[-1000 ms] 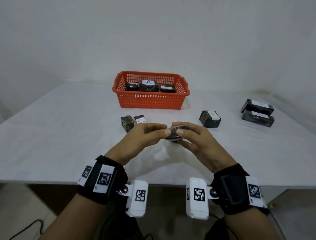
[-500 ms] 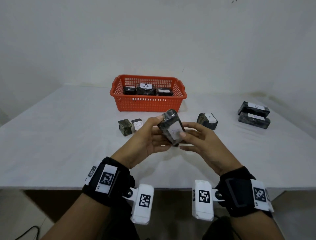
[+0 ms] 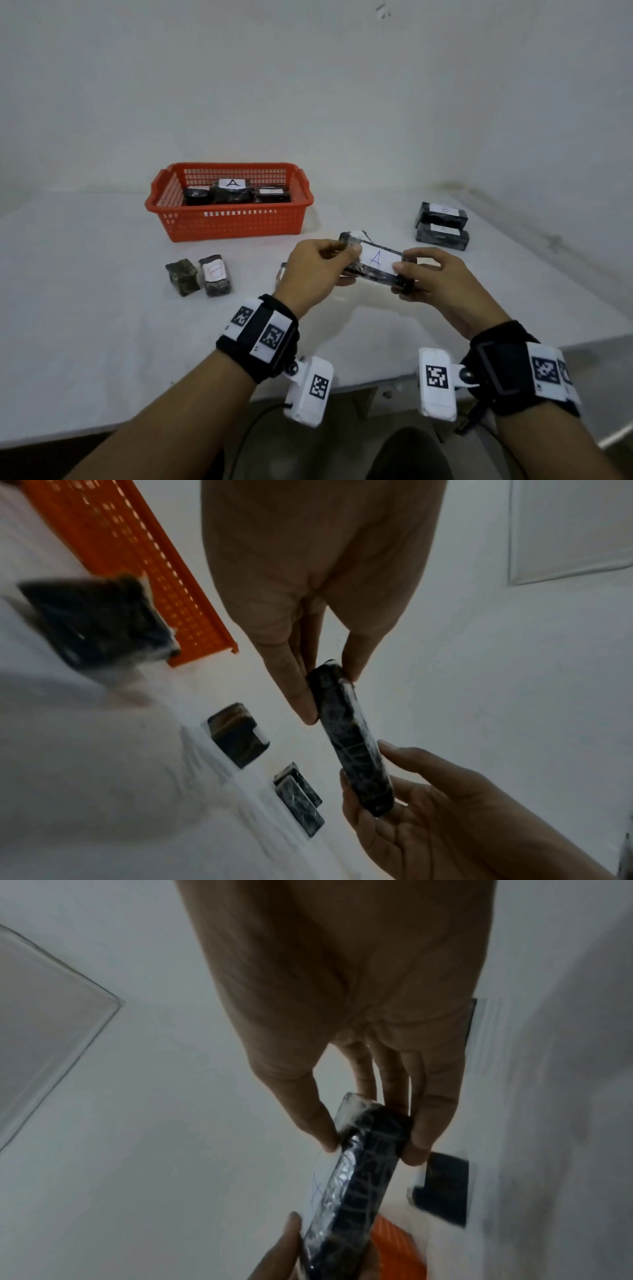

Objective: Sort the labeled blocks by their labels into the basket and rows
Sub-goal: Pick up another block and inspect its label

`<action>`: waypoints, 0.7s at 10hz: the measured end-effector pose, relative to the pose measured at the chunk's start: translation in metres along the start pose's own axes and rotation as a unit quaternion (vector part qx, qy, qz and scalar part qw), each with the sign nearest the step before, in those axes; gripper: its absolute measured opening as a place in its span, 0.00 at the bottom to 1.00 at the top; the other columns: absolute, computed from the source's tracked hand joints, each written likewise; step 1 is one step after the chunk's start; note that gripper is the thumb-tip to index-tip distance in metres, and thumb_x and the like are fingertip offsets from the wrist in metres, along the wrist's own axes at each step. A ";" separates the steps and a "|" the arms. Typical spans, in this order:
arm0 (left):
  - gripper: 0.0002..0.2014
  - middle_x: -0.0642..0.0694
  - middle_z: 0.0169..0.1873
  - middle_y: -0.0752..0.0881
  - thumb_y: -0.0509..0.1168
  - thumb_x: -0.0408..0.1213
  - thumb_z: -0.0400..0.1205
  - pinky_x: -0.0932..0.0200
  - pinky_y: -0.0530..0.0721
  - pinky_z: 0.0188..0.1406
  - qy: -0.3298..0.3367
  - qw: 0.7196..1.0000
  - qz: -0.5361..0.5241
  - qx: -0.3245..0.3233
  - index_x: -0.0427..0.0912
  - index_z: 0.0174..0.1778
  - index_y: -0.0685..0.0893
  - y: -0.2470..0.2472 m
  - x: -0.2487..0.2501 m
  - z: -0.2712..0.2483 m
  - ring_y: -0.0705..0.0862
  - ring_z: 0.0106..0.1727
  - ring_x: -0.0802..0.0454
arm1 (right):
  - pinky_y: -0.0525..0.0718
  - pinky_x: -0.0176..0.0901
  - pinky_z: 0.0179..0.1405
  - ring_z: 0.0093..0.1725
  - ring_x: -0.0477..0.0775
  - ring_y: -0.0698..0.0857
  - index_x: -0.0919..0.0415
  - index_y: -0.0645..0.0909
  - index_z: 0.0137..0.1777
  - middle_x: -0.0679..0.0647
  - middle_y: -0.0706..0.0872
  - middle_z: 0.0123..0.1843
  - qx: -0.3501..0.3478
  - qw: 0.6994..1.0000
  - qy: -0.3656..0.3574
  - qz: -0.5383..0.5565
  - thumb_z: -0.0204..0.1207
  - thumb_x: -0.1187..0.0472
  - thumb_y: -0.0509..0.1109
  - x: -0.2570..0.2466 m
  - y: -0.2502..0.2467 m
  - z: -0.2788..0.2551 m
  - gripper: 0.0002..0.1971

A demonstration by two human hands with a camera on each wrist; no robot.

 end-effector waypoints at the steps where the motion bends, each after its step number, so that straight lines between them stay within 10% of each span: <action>1: 0.14 0.31 0.48 0.93 0.73 0.38 0.86 0.52 0.95 0.48 -0.038 0.999 0.004 -0.033 0.26 0.54 0.93 0.028 -0.004 0.025 0.94 0.41 0.43 | 0.89 0.43 0.36 0.39 0.63 0.93 0.71 0.82 0.64 0.66 0.92 0.45 0.040 0.999 0.023 0.016 0.76 0.64 0.81 -0.001 -0.031 0.011 0.20; 3: 0.09 0.31 0.43 0.90 0.72 0.31 0.84 0.38 0.92 0.60 -0.123 0.987 0.019 -0.099 0.26 0.45 0.86 0.084 -0.001 0.072 0.92 0.44 0.34 | 0.91 0.38 0.36 0.38 0.59 0.91 0.73 0.88 0.54 0.69 0.89 0.47 0.075 0.996 0.058 -0.001 0.78 0.64 0.79 0.001 -0.080 0.031 0.11; 7: 0.04 0.38 0.52 0.87 0.69 0.29 0.86 0.54 0.93 0.52 -0.162 0.976 0.101 -0.106 0.35 0.54 0.82 0.159 -0.012 0.131 0.87 0.48 0.44 | 0.88 0.43 0.33 0.42 0.56 0.87 0.74 0.88 0.59 0.63 0.90 0.51 0.170 0.976 0.126 -0.047 0.73 0.65 0.84 0.015 -0.143 0.101 0.18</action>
Point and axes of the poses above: each hand's wrist, its own z-axis towards the middle knuckle, its own y-axis out of the palm, x = y × z, the point moved 1 cm from there along z, towards the middle knuckle
